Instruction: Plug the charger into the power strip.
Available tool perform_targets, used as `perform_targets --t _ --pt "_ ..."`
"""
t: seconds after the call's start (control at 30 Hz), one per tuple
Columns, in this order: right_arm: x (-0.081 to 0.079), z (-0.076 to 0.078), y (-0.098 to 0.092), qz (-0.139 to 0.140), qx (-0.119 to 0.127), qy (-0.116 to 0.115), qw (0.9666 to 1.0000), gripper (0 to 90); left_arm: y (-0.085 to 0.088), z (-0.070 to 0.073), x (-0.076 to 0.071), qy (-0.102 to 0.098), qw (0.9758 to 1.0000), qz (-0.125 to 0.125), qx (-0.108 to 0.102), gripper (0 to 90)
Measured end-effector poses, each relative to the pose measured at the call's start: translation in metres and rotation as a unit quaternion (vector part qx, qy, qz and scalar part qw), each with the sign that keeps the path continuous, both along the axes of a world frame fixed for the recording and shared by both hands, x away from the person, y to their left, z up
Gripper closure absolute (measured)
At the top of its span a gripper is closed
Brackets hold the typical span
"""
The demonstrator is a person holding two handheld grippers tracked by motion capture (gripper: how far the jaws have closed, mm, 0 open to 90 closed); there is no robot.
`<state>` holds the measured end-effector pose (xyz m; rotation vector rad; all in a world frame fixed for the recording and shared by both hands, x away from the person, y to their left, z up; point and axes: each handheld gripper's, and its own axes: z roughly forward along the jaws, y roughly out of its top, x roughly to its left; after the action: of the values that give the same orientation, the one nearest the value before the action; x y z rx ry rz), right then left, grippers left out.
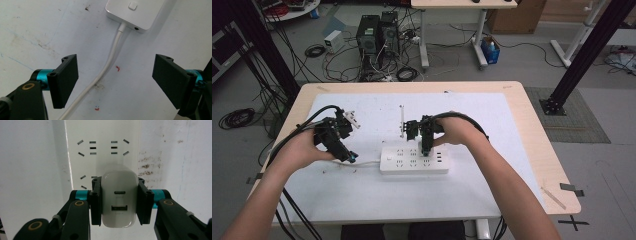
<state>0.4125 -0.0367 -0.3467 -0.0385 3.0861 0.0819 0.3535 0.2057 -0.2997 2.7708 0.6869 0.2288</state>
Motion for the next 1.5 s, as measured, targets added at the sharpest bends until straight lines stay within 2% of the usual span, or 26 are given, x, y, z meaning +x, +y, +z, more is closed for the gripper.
perform_targets --t 0.07,0.13,0.23,0.43,0.63,0.77,0.93,0.97,1.0,1.03,1.07,1.1,1.13,1.2,1.27,1.3,1.33,1.37,1.4,1.47,1.5 --pt "0.000 -0.001 -0.001 0.003 0.001 0.000 1.0000 63.0 -0.002 0.000 0.000 -0.001 1.0000 -0.002 -0.001 21.0" --pt "-0.001 -0.008 -0.002 0.009 -0.013 0.001 0.9999 63.1 -0.003 0.000 -0.001 0.000 1.0000 -0.004 -0.002 21.0" --pt "0.002 -0.009 -0.007 0.012 0.006 0.004 0.9999 63.3 -0.005 -0.001 -0.001 0.003 0.9999 -0.010 -0.005 21.0" --pt "0.000 -0.011 -0.011 0.011 0.024 0.000 0.9997 63.4 -0.006 -0.004 0.002 0.005 1.0000 -0.004 -0.006 21.0" --pt "-0.001 -0.013 -0.010 0.012 0.024 -0.004 0.9996 63.4 -0.013 -0.004 0.004 0.007 0.9999 -0.014 -0.004 21.0" --pt "0.002 -0.016 -0.004 0.011 0.008 0.003 0.9999 63.3 -0.017 -0.005 0.006 0.008 0.9998 -0.018 -0.009 21.0" --pt "0.005 -0.016 -0.012 0.006 0.036 0.011 0.9993 62.2 -0.014 -0.006 0.007 0.006 0.9998 -0.017 -0.011 21.0" --pt "0.007 -0.016 -0.010 0.007 0.034 0.019 0.9992 56.0 -0.013 -0.006 0.008 0.006 0.9998 -0.014 -0.013 21.0" --pt "0.009 -0.016 -0.011 -0.009 0.043 0.024 0.9987 45.5 -0.011 -0.007 0.009 0.005 0.9999 -0.011 -0.009 21.0" --pt "0.011 -0.011 -0.014 -0.040 0.065 0.029 0.9967 39.7 -0.009 -0.007 0.009 0.005 0.9999 -0.011 -0.008 21.0" --pt "0.012 -0.006 -0.018 -0.049 0.080 0.027 0.9952 34.7 -0.007 -0.007 0.009 0.005 0.9999 -0.006 -0.010 21.0" --pt "0.012 0.001 -0.023 -0.068 0.094 0.030 0.9928 28.2 -0.005 -0.007 0.009 0.004 0.9999 -0.005 -0.013 21.0" --pt "0.012 0.008 -0.030 -0.090 0.104 0.031 0.9900 27.8 -0.002 -0.007 0.010 0.004 0.9999 -0.004 -0.014 21.0" --pt "0.012 0.023 -0.049 -0.134 0.121 0.017 0.9834 24.3 0.001 -0.006 0.010 -0.006 0.9999 0.003 -0.010 20.9" --pt "0.010 0.037 -0.073 -0.185 0.131 -0.006 0.9740 22.0 0.005 -0.005 0.011 -0.013 0.9998 0.011 -0.009 21.0" --pt "0.008 0.041 -0.082 -0.211 0.133 -0.016 0.9684 22.0 0.006 -0.005 0.011 -0.021 0.9994 0.023 -0.018 21.0" --pt "0.007 0.046 -0.097 -0.252 0.135 -0.026 0.9580 22.0 0.008 -0.005 0.012 -0.026 0.9991 0.027 -0.021 20.9" --pt "0.007 0.050 -0.113 -0.292 0.136 -0.032 0.9461 22.0 0.008 -0.005 0.012 -0.028 0.9989 0.030 -0.023 21.0" --pt "0.006 0.051 -0.122 -0.319 0.135 -0.035 0.9375 22.0 0.009 -0.005 0.013 -0.029 0.9988 0.033 -0.022 21.0" --pt "0.004 0.052 -0.143 -0.382 0.123 -0.043 0.9150 22.0 0.008 -0.006 0.015 -0.029 0.9987 0.035 -0.022 21.0" --pt "0.004 0.052 -0.153 -0.401 0.121 -0.042 0.9069 22.0 0.008 -0.007 0.016 -0.028 0.9988 0.035 -0.020 21.0"
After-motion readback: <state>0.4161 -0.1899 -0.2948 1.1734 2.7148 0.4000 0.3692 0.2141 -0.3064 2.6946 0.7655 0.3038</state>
